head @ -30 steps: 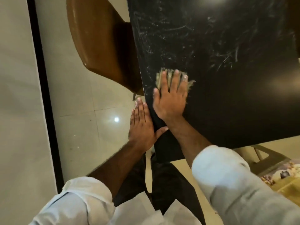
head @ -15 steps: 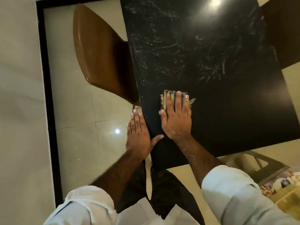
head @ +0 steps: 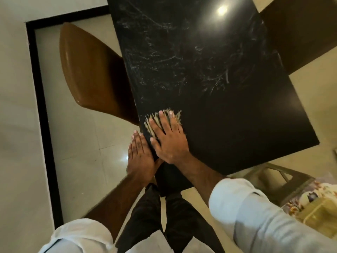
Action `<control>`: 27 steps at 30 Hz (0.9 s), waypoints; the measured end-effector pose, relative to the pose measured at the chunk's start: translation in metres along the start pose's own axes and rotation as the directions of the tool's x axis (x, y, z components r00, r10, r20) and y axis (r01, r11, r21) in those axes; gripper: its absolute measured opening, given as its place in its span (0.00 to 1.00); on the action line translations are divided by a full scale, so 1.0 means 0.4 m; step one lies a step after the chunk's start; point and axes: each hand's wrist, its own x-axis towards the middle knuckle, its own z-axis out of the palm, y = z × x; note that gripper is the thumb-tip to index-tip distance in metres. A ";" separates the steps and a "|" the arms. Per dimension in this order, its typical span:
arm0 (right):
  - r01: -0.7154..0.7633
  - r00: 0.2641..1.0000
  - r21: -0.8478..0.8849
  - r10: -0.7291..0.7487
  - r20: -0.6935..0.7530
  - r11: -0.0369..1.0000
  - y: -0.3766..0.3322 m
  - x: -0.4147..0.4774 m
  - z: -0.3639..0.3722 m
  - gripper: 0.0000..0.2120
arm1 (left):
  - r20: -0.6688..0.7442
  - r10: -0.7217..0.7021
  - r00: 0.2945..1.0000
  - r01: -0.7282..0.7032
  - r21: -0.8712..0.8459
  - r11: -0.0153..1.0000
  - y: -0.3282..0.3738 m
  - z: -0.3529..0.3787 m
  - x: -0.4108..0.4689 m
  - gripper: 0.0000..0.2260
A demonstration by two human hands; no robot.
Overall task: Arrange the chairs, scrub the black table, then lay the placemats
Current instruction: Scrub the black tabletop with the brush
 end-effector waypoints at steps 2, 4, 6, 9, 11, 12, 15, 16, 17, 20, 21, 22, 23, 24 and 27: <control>-0.038 0.999 0.018 0.038 0.024 0.999 0.041 -0.072 -0.008 0.37 | 0.014 -0.003 1.000 0.003 0.003 1.000 0.005 -0.009 -0.003 0.57; -0.131 0.991 0.012 0.131 0.013 0.991 0.088 -0.125 -0.016 0.38 | 0.002 -0.008 1.000 0.008 -0.010 1.000 0.006 -0.013 -0.005 0.59; -0.249 0.968 0.005 0.249 -0.001 0.968 0.155 -0.144 -0.035 0.39 | 0.008 -0.029 1.000 0.029 -0.033 0.999 0.011 -0.017 -0.004 0.60; -0.403 0.914 0.002 0.403 -0.046 0.915 0.268 -0.103 -0.069 0.38 | 0.025 -0.068 0.997 0.069 -0.044 0.997 0.021 -0.022 0.000 0.62; -0.486 0.869 0.025 0.486 -0.092 0.873 0.313 -0.036 -0.083 0.37 | 0.029 -0.086 0.996 0.087 -0.034 0.996 0.026 -0.026 0.002 0.62; -0.525 0.843 0.046 0.527 -0.107 0.850 0.318 0.003 -0.086 0.38 | 0.033 -0.092 0.995 0.093 -0.031 0.995 0.028 -0.027 0.002 0.62; -0.513 0.846 0.077 0.519 -0.123 0.855 0.260 0.122 -0.091 0.39 | 0.047 -0.092 0.995 0.094 -0.046 0.995 0.029 -0.028 0.003 0.63; -0.459 0.876 0.084 0.466 -0.121 0.885 0.220 0.149 -0.087 0.39 | 0.048 -0.086 0.995 0.089 -0.056 0.994 0.028 -0.027 0.002 0.63; -0.391 0.908 0.087 0.400 -0.127 0.916 0.172 0.170 -0.075 0.39 | 0.041 -0.081 0.996 0.083 -0.058 0.995 0.025 -0.024 0.003 0.63; -0.178 0.973 0.072 0.186 -0.137 0.981 0.022 0.177 -0.028 0.38 | 0.022 -0.060 0.998 0.061 -0.041 0.997 0.019 -0.015 0.002 0.65; -0.110 0.987 0.068 0.117 -0.112 0.992 -0.011 0.164 -0.015 0.37 | 0.025 -0.054 0.998 0.055 -0.034 0.998 0.018 -0.015 -0.001 0.66; -0.045 0.995 0.055 0.050 -0.083 0.997 -0.027 0.148 -0.007 0.37 | 0.022 -0.053 0.998 0.054 -0.030 0.998 0.021 -0.019 -0.003 0.67; 0.009 0.998 0.045 -0.006 -0.060 0.999 -0.030 0.130 -0.001 0.36 | 0.018 -0.053 0.998 0.054 -0.026 0.998 0.023 -0.023 -0.004 0.67; 0.051 0.998 0.047 -0.049 -0.044 0.998 -0.022 0.111 0.002 0.35 | 0.017 -0.051 0.999 0.051 -0.024 0.998 0.027 -0.029 -0.006 0.66; 0.078 0.997 0.065 -0.079 0.016 0.995 0.006 0.045 -0.004 0.34 | 0.033 -0.052 0.998 0.052 0.006 0.999 0.045 -0.048 -0.012 0.60</control>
